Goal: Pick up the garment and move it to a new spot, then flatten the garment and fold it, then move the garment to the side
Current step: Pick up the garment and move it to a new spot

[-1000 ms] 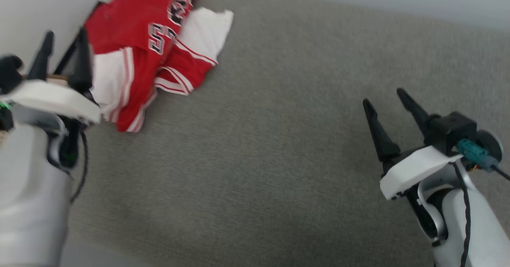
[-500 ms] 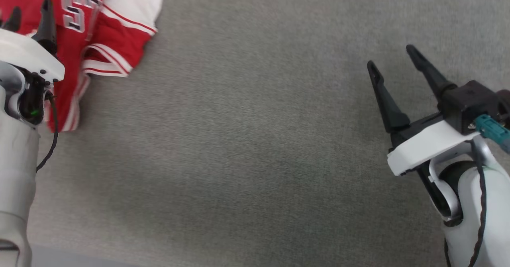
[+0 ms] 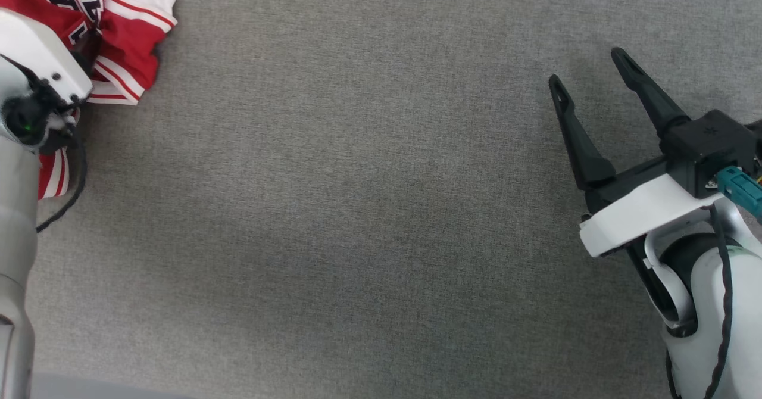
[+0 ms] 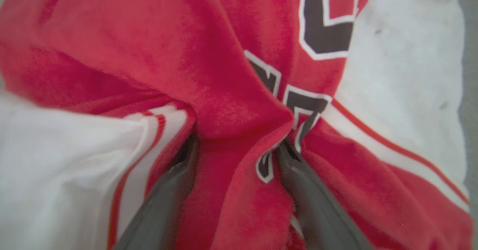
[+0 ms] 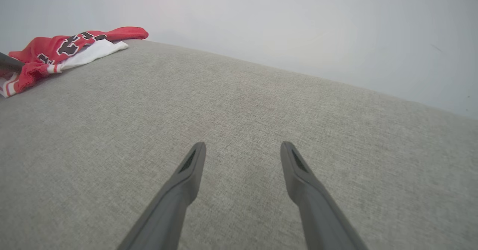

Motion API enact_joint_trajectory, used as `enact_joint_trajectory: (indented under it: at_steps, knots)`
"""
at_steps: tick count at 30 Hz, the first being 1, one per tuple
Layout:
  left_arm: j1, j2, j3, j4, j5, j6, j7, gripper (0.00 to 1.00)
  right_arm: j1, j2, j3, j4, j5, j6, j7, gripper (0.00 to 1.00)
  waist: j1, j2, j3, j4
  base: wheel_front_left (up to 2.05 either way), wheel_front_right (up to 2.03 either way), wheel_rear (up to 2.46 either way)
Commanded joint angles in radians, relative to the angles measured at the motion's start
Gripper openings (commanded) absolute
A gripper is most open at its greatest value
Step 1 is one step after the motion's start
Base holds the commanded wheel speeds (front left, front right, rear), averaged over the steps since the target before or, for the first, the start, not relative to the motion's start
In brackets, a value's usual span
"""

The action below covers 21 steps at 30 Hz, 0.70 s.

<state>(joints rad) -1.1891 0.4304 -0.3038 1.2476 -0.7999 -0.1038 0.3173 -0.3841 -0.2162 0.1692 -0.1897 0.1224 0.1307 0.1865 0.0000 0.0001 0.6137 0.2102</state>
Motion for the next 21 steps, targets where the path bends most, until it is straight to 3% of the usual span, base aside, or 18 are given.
enact_joint_trajectory:
  at_steps: [1, 5, 6, 21]
  knots:
    - [0.078, -0.06, -0.01, 0.05, -0.011, 0.007, 0.072, 1.0, -0.018, 0.003, 0.006, -0.009, -0.004, 0.0, 0.003, 1.0, 0.0, -0.0001, 0.006, -0.004, 0.0, 0.0, 0.0]
    - [0.081, -0.061, -0.012, 0.057, -0.021, 0.003, 0.11, 1.0, -0.022, 0.003, 0.008, -0.012, -0.007, 0.0, -0.001, 1.0, 0.0, -0.0001, 0.011, -0.012, 0.0, 0.0, 0.0]
    - [0.081, -0.058, -0.017, 0.057, -0.017, 0.0, 0.101, 0.0, -0.023, 0.003, 0.006, -0.011, -0.008, 0.0, -0.003, 1.0, 0.0, -0.0001, 0.012, -0.013, 0.0, 0.0, 0.0]
    - [-0.043, 0.071, -0.059, -0.028, 0.029, -0.026, -0.086, 0.0, 0.007, 0.033, -0.039, 0.048, 0.007, 0.0, -0.058, 1.0, 0.0, -0.0001, -0.086, 0.01, 0.0, 0.0, 0.0]
